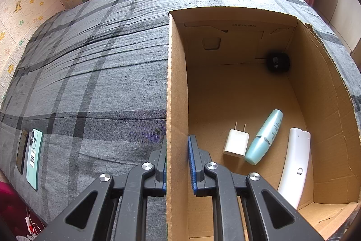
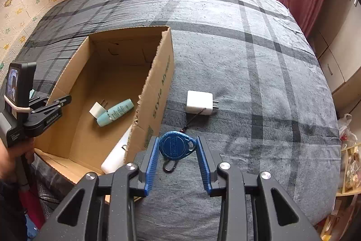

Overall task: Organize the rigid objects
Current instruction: 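Close the right gripper on the blue key fob and lift it, then carry the blue key fob with the right gripper into the box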

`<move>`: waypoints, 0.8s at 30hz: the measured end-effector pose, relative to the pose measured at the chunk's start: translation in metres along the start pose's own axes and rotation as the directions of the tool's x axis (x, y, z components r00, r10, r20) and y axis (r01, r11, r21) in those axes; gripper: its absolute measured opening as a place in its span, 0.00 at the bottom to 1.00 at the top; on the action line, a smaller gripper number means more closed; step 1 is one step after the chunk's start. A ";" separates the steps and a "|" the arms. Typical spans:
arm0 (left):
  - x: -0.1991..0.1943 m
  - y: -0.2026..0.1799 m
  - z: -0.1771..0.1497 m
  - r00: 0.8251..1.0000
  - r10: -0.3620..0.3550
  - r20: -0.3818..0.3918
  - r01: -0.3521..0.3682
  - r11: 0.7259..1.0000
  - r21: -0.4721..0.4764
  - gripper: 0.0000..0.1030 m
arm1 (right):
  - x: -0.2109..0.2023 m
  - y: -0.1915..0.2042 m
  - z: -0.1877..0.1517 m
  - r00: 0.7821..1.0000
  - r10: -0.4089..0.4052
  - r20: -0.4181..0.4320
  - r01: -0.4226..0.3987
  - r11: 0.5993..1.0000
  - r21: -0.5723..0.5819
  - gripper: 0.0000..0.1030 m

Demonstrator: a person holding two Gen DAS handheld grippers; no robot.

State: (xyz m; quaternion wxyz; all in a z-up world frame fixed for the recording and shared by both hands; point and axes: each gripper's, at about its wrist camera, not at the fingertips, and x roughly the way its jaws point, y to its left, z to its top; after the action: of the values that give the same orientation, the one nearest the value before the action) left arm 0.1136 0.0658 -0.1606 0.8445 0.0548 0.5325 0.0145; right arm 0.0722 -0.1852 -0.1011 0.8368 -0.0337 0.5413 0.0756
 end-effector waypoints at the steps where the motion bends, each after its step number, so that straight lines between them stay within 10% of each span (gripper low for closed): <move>1: 0.000 0.000 0.000 1.000 0.000 0.000 0.000 1.000 0.000 0.15 | -0.001 0.005 0.003 1.000 0.005 0.004 -0.005 1.000 -0.008 0.34; 24: 0.002 0.001 0.001 1.000 -0.008 0.001 0.008 1.000 -0.004 0.15 | 0.035 0.093 0.046 0.996 0.088 -0.024 -0.091 0.983 -0.162 0.34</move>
State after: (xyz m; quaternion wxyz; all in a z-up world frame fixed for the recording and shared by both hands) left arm 0.1152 0.0668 -0.1618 0.8448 0.0510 0.5325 0.0120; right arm 0.1126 -0.0843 -0.1119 0.8225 -0.0781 0.5412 0.1567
